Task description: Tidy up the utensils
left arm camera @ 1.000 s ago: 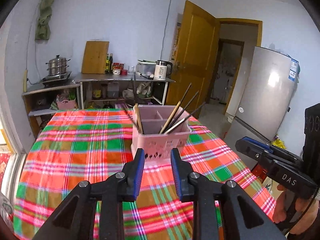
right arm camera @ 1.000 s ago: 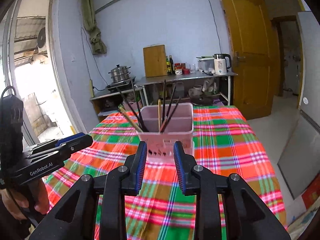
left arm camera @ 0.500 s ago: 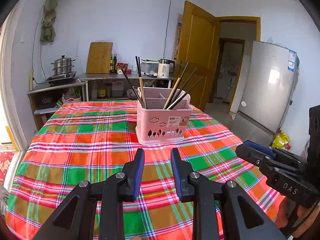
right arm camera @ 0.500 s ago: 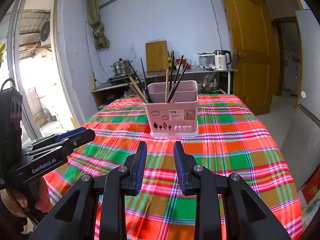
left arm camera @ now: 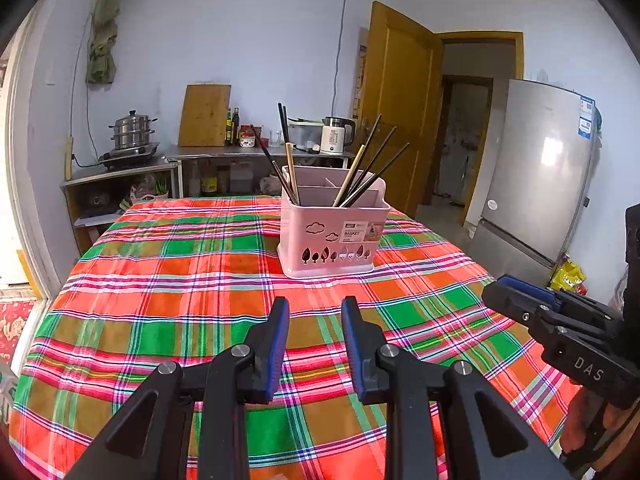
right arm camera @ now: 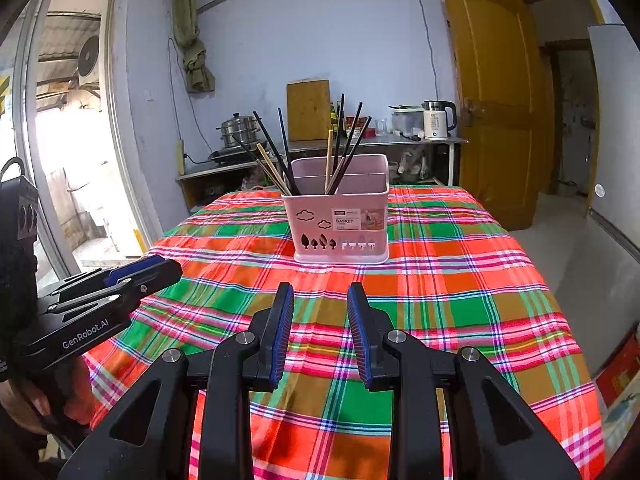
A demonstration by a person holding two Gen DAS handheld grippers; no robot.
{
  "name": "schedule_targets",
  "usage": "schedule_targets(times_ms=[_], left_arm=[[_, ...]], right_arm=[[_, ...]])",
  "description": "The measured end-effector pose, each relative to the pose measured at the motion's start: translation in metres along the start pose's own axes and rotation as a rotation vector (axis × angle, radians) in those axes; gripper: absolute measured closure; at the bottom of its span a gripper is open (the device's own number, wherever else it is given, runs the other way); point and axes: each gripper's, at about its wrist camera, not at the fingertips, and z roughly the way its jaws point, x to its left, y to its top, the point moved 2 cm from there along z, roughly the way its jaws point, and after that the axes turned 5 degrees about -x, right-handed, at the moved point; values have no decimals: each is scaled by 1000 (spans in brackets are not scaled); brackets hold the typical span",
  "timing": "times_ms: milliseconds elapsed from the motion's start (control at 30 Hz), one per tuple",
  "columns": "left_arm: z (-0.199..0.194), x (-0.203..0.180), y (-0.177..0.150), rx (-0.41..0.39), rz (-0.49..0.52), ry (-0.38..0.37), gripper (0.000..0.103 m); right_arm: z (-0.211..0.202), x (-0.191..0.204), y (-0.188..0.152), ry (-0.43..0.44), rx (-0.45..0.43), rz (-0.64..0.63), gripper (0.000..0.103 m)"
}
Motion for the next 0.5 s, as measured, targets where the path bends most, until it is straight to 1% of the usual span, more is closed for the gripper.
schedule_targets(times_ms=[500], left_arm=[[-1, -4, -1, 5, 1, 0, 76]], right_arm=[[-4, -1, 2, -3, -14, -4, 74]])
